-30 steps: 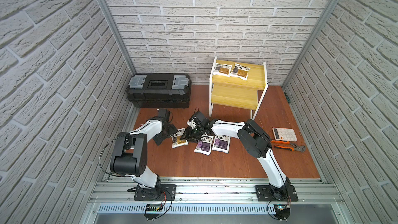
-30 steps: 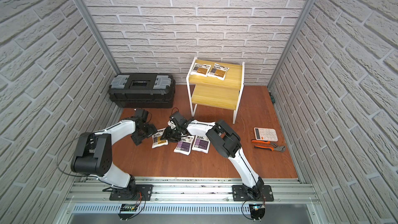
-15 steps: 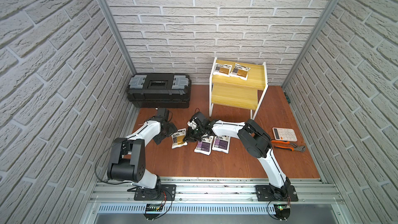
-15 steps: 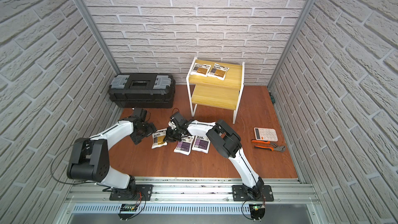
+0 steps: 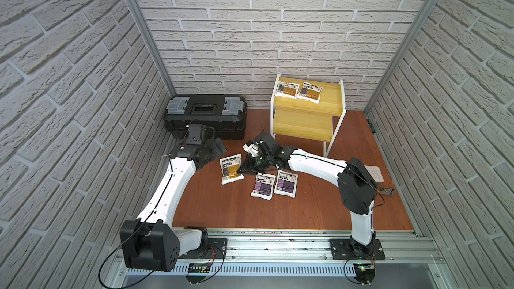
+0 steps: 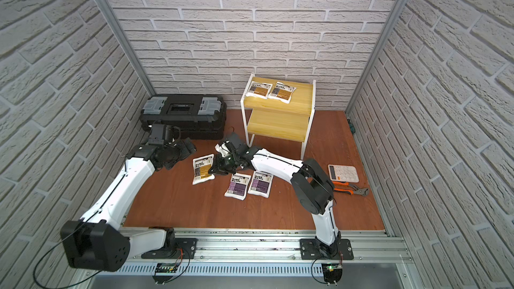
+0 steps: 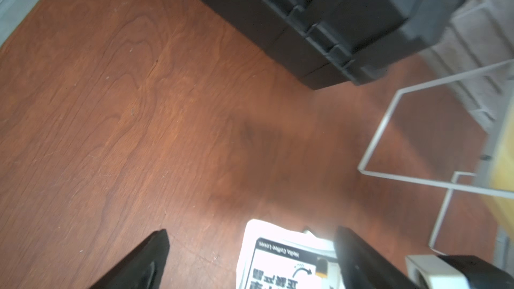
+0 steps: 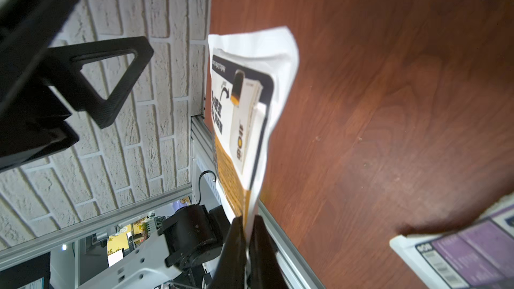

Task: Place the bagged coffee beans on the shelf by color
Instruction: Pick up the bagged coffee beans at the center of the board.

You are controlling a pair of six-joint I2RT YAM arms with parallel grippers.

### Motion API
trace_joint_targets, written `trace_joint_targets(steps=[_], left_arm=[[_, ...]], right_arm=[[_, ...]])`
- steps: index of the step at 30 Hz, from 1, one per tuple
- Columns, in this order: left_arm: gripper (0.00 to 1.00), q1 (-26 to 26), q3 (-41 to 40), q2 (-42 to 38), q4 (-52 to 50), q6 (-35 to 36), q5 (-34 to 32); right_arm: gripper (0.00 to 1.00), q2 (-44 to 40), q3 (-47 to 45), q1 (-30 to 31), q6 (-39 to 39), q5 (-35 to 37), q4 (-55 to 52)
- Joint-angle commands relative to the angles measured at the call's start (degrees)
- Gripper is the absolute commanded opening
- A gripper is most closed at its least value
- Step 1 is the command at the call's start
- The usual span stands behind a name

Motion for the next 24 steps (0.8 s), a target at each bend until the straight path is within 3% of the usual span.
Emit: trace_joint_targets(steps=[1, 11, 24], left_arm=[[0.99, -1.52, 3.59, -2.00, -3.03, 2.96, 3.05], [0.98, -11.20, 15.17, -3.24, -3.07, 6.02, 3.04], [0.98, -19.83, 32.07, 3.49, 0.72, 10.99, 4.25]], right_arm=[[0.02, -5.44, -0.84, -0.18, -2.73, -0.24, -2.68], [0.02, -19.07, 0.12, -2.21, -9.43, 3.90, -14.97], [0.02, -35.67, 4.35, -10.19, -14.35, 9.78, -25.75]])
